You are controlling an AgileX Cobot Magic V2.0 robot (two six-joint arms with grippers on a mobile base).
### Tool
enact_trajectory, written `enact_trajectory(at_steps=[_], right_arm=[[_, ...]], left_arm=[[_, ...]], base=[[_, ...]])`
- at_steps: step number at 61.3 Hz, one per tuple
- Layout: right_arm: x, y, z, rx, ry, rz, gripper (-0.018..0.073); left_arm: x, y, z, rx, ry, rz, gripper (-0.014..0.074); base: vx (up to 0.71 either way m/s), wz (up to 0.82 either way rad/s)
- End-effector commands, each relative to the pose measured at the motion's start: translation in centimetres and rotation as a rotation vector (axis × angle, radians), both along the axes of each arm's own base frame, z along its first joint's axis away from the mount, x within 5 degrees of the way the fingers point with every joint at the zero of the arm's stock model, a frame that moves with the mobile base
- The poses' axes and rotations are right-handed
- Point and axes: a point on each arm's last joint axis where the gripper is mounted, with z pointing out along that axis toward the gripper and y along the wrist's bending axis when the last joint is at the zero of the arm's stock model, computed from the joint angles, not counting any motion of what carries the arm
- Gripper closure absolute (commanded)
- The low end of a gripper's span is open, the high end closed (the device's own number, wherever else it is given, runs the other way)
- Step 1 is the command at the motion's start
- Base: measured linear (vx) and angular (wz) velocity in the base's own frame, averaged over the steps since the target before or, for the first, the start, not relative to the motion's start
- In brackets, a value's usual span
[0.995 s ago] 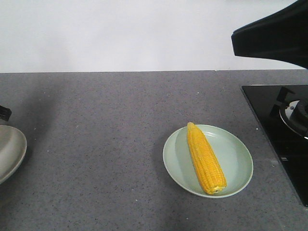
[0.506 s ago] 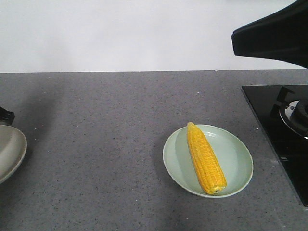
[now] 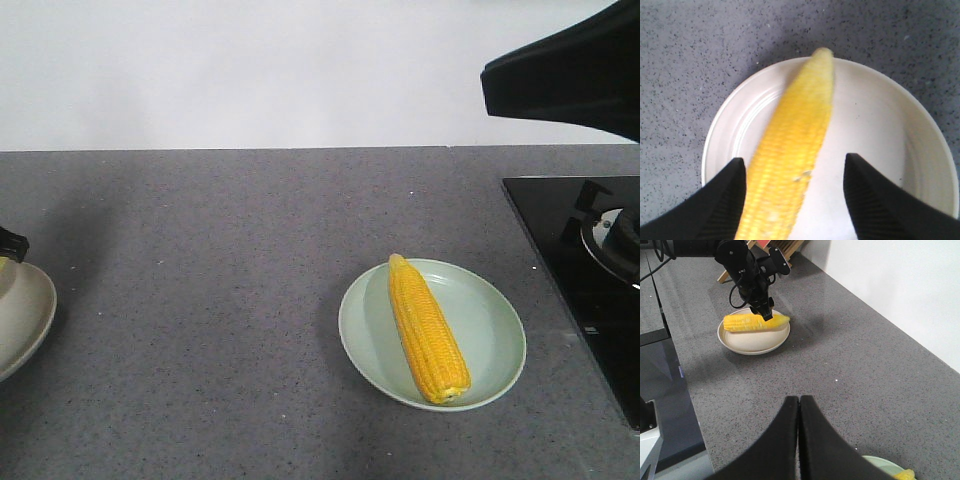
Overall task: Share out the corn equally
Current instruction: 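Lower the left gripper's cob onto the cream plate, then open the left gripper to release the cob and withdraw it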
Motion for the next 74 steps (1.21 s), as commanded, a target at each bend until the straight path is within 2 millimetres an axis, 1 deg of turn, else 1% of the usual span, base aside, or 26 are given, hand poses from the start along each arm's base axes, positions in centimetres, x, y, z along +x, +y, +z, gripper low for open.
enact_trajectory(at_steps=[1, 6, 12, 20, 23, 29, 33, 40, 43, 46, 50, 54, 55, 57, 59, 60, 63, 64, 65, 66, 68, 69, 71, 74], right_arm=[[-1.2, 0.1, 1.0, 0.028, -0.021, 0.037, 0.0564], [-1.2, 0.1, 1.0, 0.028, -0.021, 0.037, 0.0564], [-1.1, 0.1, 1.0, 0.031, -0.025, 0.033, 0.0564], [-0.5, -0.2, 1.2, 0.028, -0.058, -0.028, 0.0564], [-0.2, -0.4, 1.2, 0.018, -0.07, -0.076, 0.0564], [0.7, -1.0, 1.2, 0.025, -0.068, -0.199, 0.0564], [0.9, -1.4, 1.3, 0.027, -0.07, -0.261, 0.0564], [1.3, -2.0, 0.7, -0.007, -0.097, -0.335, 0.0564], [1.6, -2.2, -0.2, -0.026, -0.093, -0.359, 0.0563], [1.5, -2.3, -1.1, -0.033, -0.088, -0.378, 0.0564], [1.4, -2.5, -3.2, -0.042, -0.061, -0.391, 0.0564], [0.7, -2.7, -5.0, -0.034, -0.056, -0.413, 0.0564], [0.6, -2.7, -5.9, -0.038, -0.042, -0.419, 0.0564], [0.1, -2.9, -6.9, -0.04, -0.045, -0.432, 0.0564], [-0.5, -3.1, -7.8, -0.038, -0.064, -0.452, 0.0564], [-0.7, -3.2, -8.4, -0.04, -0.067, -0.461, 0.0564], [-1.7, -3.6, -10.1, -0.045, -0.085, -0.489, 0.0564], [-2.0, -3.7, -11.0, -0.05, -0.078, -0.497, 0.0564], [-2.3, -3.8, -11.5, -0.048, -0.081, -0.506, 0.0564], [-2.6, -3.9, -12.0, -0.046, -0.085, -0.515, 0.0564], [-3.5, -4.2, -12.8, -0.037, -0.106, -0.537, 0.0564], [-3.8, -4.3, -13.2, -0.035, -0.11, -0.545, 0.0564], [-4.4, -4.4, -14.5, -0.035, -0.106, -0.558, 0.0564], [-5.2, -4.7, -15.8, -0.034, -0.119, -0.574, 0.0564]], left_arm=[[-0.4, 0.0, 1.8, -0.003, -0.064, 0.01, 0.0176], [-0.5, -0.2, 1.7, -0.028, -0.059, 0.014, 0.0202], [-0.6, -0.6, 1.7, -0.071, -0.057, 0.005, 0.0273], [-1.1, -1.7, 2.4, -0.188, -0.078, -0.055, 0.0434], [-1.4, -2.3, 2.9, -0.246, -0.097, -0.086, 0.0502], [-2.2, -3.6, 4.3, -0.373, -0.152, -0.149, 0.0606], [-2.9, -4.5, 5.4, -0.444, -0.192, -0.205, 0.0605], [-4.7, -5.9, 7.8, -0.572, -0.293, -0.316, 0.0605], [-5.7, -6.5, 8.8, -0.609, -0.356, -0.398, 0.0605], [-6.6, -6.9, 9.3, -0.63, -0.406, -0.47, 0.0605], [-8.2, -7.5, 9.8, -0.647, -0.472, -0.578, 0.0605], [-9.9, -7.9, 9.5, -0.662, -0.508, -0.653, 0.0605], [-10.3, -8.0, 9.4, -0.66, -0.519, -0.677, 0.0605], [-11.3, -8.2, 9.3, -0.673, -0.545, -0.706, 0.0605], [-12.2, -8.3, 8.9, -0.677, -0.56, -0.727, 0.0605], [-12.6, -8.4, 8.3, -0.682, -0.555, -0.73, 0.0605], [-13.8, -8.4, 7.3, -0.679, -0.57, -0.749, 0.0605], [-14.4, -8.5, 7.1, -0.678, -0.583, -0.754, 0.0605], [-14.7, -8.4, 6.4, -0.677, -0.582, -0.752, 0.0605], [-15.2, -8.4, 6.2, -0.671, -0.593, -0.754, 0.0605], [-15.8, -8.3, 5.3, -0.659, -0.605, -0.742, 0.0605], [-16.1, -8.2, 4.5, -0.657, -0.598, -0.732, 0.0605], [-16.7, -8.1, 3.7, -0.641, -0.605, -0.723, 0.0605], [-17.4, -7.8, 2.7, -0.616, -0.631, -0.693, 0.0605]], base=[[0.0, 0.0], [0.0, 0.0], [0.0, 0.0], [0.0, 0.0], [0.0, 0.0], [0.0, 0.0], [0.0, 0.0], [0.0, 0.0], [0.0, 0.0], [0.0, 0.0], [0.0, 0.0], [0.0, 0.0], [0.0, 0.0], [0.0, 0.0], [0.0, 0.0], [0.0, 0.0], [0.0, 0.0], [0.0, 0.0], [0.0, 0.0], [0.0, 0.0], [0.0, 0.0], [0.0, 0.0], [0.0, 0.0], [0.0, 0.0]])
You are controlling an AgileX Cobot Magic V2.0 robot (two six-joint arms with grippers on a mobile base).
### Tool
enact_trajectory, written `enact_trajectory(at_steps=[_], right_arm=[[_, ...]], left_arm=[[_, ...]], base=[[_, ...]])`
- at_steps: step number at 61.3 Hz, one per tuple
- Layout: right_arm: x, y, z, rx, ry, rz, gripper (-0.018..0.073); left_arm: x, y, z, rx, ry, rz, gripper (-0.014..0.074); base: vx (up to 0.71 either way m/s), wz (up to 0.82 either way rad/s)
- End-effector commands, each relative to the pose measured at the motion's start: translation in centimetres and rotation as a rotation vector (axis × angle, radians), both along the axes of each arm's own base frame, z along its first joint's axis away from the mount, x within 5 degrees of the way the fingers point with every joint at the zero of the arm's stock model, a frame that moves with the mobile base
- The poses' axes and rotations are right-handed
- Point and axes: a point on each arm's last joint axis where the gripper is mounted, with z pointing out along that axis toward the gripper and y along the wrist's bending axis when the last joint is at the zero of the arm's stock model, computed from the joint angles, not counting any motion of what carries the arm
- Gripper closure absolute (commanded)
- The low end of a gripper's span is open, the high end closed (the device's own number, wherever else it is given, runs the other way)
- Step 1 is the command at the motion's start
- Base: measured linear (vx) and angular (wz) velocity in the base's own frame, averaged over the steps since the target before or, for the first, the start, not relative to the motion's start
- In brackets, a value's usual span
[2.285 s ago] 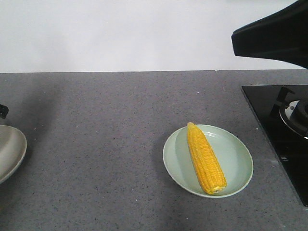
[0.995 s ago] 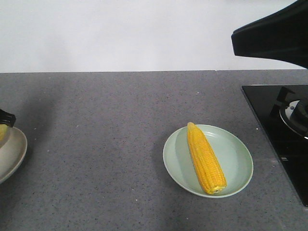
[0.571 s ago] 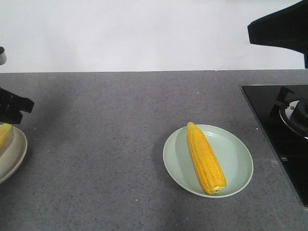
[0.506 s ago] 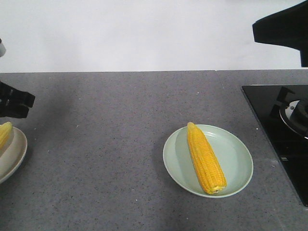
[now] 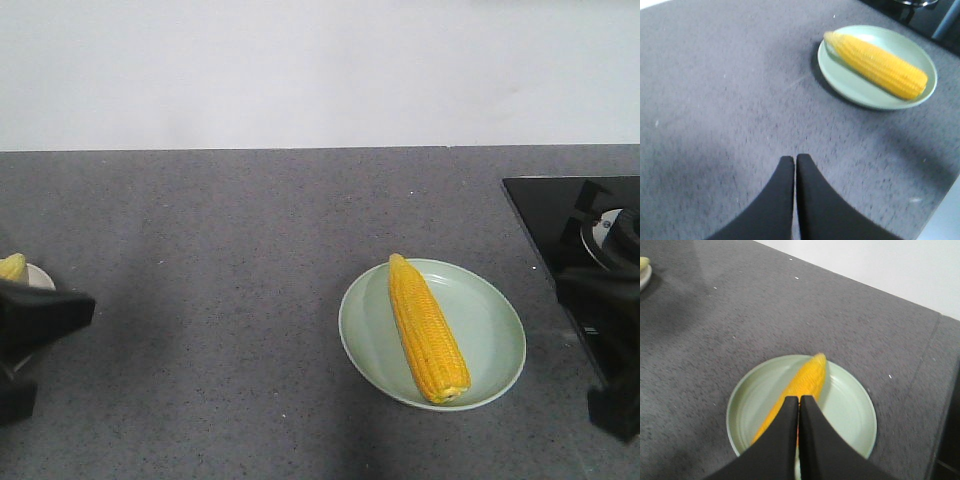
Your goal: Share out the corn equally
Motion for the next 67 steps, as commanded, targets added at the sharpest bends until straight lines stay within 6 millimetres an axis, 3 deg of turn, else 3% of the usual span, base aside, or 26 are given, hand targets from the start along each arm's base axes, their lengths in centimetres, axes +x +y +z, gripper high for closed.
enact_trajectory(at_steps=[1, 8, 14, 25, 67], right_arm=[[-1.6, -0.8, -1.0, 0.028, -0.132, -0.076, 0.0564], [-3.1, -1.1, -3.6, 0.026, -0.143, -0.099, 0.0564], [-4.0, -1.3, -4.5, 0.029, -0.159, -0.104, 0.0564], [-4.9, -1.2, -4.6, 0.031, -0.165, -0.08, 0.0564], [-4.9, -1.2, -4.6, 0.031, -0.164, -0.079, 0.0564]], left_arm=[[-1.4, 0.4, -0.9, -0.034, -0.105, 0.089, 0.0605], [-2.4, 0.9, -3.0, -0.027, -0.127, 0.167, 0.0605], [-2.9, 1.1, -3.3, -0.025, -0.156, 0.197, 0.0605], [-2.9, 1.1, -3.1, -0.037, -0.163, 0.202, 0.0605], [-3.1, 0.9, -3.2, -0.038, -0.14, 0.174, 0.0603]], base=[[0.0, 0.0], [0.0, 0.0], [0.0, 0.0], [0.0, 0.0], [0.0, 0.0]])
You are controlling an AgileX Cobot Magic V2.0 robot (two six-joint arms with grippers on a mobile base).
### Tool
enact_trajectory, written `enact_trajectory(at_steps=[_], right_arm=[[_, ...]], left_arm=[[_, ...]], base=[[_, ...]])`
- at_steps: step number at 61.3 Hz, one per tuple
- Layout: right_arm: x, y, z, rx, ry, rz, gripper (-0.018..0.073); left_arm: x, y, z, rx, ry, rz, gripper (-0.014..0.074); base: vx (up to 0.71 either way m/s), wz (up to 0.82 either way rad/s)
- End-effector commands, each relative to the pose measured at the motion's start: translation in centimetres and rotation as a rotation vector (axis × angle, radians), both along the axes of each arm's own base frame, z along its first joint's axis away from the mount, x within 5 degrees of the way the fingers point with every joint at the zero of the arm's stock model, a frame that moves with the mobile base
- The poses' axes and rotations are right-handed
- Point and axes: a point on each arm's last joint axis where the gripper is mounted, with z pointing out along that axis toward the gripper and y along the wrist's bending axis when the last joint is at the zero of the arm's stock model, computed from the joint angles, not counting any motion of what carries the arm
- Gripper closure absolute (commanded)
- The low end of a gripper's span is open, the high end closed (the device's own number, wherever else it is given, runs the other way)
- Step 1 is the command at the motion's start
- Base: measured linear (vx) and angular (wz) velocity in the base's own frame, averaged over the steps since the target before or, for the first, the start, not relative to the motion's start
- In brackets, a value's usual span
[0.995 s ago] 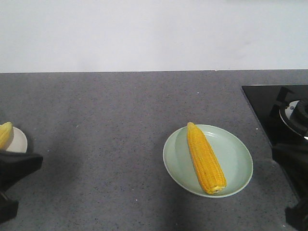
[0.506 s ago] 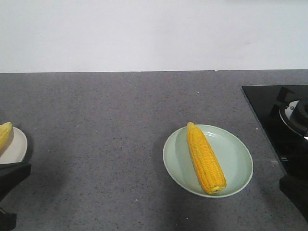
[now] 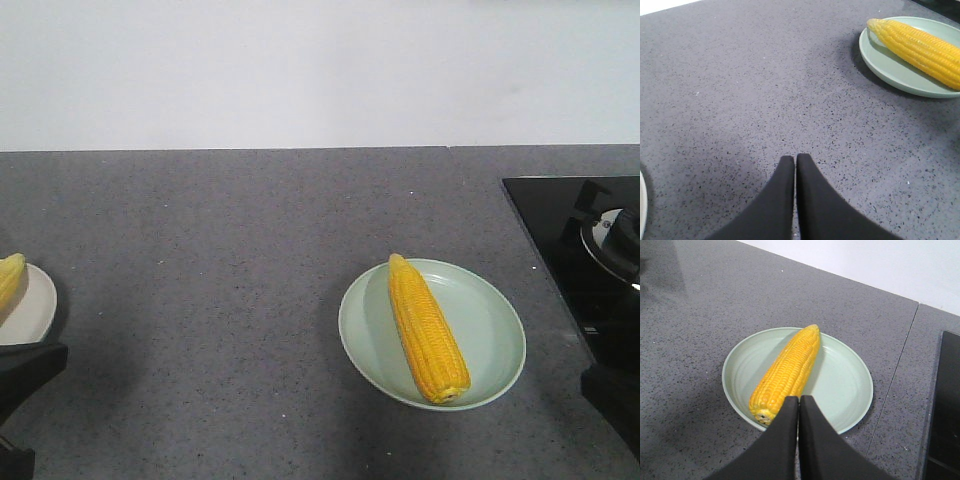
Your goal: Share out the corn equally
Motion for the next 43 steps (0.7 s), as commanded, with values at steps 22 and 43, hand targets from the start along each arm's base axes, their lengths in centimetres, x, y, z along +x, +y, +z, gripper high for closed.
enact_trajectory(at_steps=[22, 43], right_arm=[[0.32, -0.14, 1.16, 0.026, -0.059, -0.029, 0.0564], [0.32, -0.14, 1.16, 0.026, -0.059, -0.029, 0.0564]], left_arm=[[0.25, -0.03, 1.02, -0.036, -0.041, 0.019, 0.0603], [0.35, 0.91, 0.32, 0.045, 0.013, 0.106, 0.0603]], base=[[0.0, 0.0], [0.0, 0.0]])
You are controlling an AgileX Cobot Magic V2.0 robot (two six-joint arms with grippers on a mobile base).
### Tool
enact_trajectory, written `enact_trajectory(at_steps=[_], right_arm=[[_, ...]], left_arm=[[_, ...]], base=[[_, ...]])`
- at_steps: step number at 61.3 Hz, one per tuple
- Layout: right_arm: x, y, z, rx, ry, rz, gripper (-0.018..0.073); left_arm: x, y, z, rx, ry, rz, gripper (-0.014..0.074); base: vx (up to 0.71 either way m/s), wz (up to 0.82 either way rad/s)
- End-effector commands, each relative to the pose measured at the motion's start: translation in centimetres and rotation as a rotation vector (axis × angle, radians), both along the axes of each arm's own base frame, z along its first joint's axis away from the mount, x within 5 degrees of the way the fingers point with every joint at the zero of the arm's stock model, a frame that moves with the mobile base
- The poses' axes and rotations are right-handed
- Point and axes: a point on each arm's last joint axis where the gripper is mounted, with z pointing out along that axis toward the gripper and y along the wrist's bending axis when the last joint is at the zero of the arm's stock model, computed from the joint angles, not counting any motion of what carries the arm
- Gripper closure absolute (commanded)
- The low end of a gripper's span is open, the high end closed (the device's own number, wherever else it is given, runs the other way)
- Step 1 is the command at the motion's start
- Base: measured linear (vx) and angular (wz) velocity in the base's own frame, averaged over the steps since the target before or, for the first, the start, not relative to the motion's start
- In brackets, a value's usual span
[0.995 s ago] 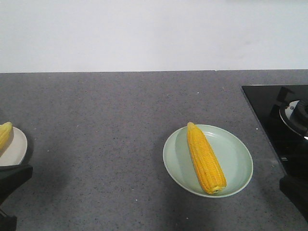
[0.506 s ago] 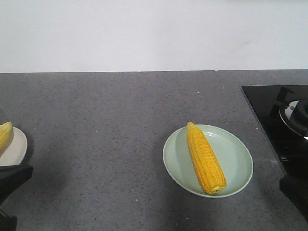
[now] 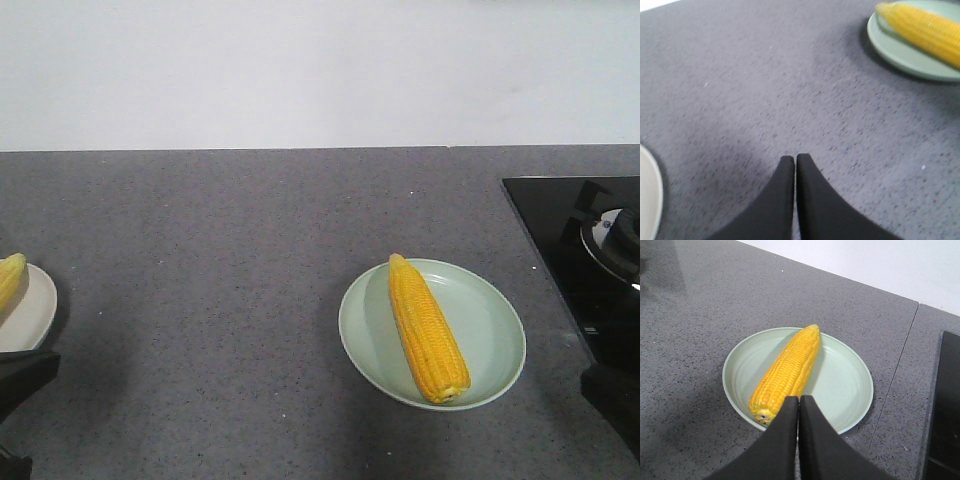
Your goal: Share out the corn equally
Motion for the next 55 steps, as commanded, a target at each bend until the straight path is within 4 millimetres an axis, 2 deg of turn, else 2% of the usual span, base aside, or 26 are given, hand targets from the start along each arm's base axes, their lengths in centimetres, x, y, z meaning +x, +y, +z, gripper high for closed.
enact_trajectory(at_steps=[1, 10, 20, 27, 40, 48, 55], right_arm=[[0.3, -0.1, 1.2, 0.026, -0.059, -0.029, 0.0564], [0.3, -0.1, 1.2, 0.026, -0.059, -0.029, 0.0564], [0.3, -0.1, 1.1, 0.026, -0.059, -0.028, 0.0564], [0.3, -0.1, 1.1, 0.026, -0.059, -0.028, 0.0564], [0.3, -0.1, 1.1, 0.026, -0.059, -0.028, 0.0564], [0.3, -0.1, 1.1, 0.025, -0.057, -0.027, 0.0564], [0.3, -0.1, 1.1, 0.025, -0.055, -0.025, 0.0564]], left_arm=[[0.4, 0.5, 0.8, -0.032, -0.013, 0.102, 0.0603], [0.1, 1.2, 1.1, -0.049, -0.034, 0.196, 0.0603], [-1.3, 1.8, 1.0, -0.049, -0.194, 0.272, 0.0603], [-2.7, 2.4, -0.8, -0.064, -0.281, 0.335, 0.0603], [-5.3, 3.1, -5.4, -0.075, -0.417, 0.416, 0.0603], [-6.4, 3.5, -7.1, -0.09, -0.522, 0.45, 0.0603], [-6.8, 3.8, -7.6, -0.096, -0.602, 0.481, 0.0603]], base=[[0.0, 0.0], [0.0, 0.0], [0.0, 0.0], [0.0, 0.0], [0.0, 0.0], [0.0, 0.0], [0.0, 0.0]])
